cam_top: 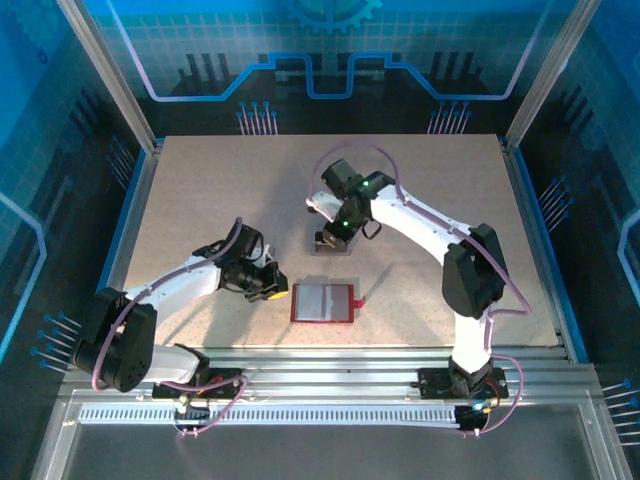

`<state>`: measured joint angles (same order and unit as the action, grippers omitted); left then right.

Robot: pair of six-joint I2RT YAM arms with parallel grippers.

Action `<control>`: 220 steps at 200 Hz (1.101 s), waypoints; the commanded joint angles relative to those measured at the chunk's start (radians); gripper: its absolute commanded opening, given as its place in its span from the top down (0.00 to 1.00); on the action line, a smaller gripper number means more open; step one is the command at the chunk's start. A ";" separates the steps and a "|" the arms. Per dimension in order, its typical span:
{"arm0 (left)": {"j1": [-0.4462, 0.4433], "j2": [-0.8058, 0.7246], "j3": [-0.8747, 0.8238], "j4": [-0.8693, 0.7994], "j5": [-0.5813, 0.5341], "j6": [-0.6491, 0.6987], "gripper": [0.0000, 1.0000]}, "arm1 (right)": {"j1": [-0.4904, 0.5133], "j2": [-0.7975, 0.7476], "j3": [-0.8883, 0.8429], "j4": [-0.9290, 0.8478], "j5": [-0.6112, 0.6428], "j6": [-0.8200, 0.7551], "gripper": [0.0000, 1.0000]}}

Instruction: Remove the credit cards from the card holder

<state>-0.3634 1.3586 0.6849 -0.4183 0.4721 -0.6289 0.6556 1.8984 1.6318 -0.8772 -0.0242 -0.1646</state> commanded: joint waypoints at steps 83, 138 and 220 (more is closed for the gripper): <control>0.007 0.078 0.042 0.046 0.061 0.001 0.90 | 0.068 -0.247 -0.392 0.380 -0.212 0.886 0.86; 0.006 0.100 0.014 0.074 0.087 0.005 0.93 | 0.103 -0.299 -0.574 0.582 -0.285 1.050 0.90; -0.003 0.167 -0.034 0.122 0.136 0.001 0.99 | 0.171 -0.183 -0.602 0.652 -0.321 1.112 0.90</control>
<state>-0.3637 1.5002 0.6739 -0.3069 0.5713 -0.6289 0.8051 1.6733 1.0462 -0.2619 -0.3244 0.9108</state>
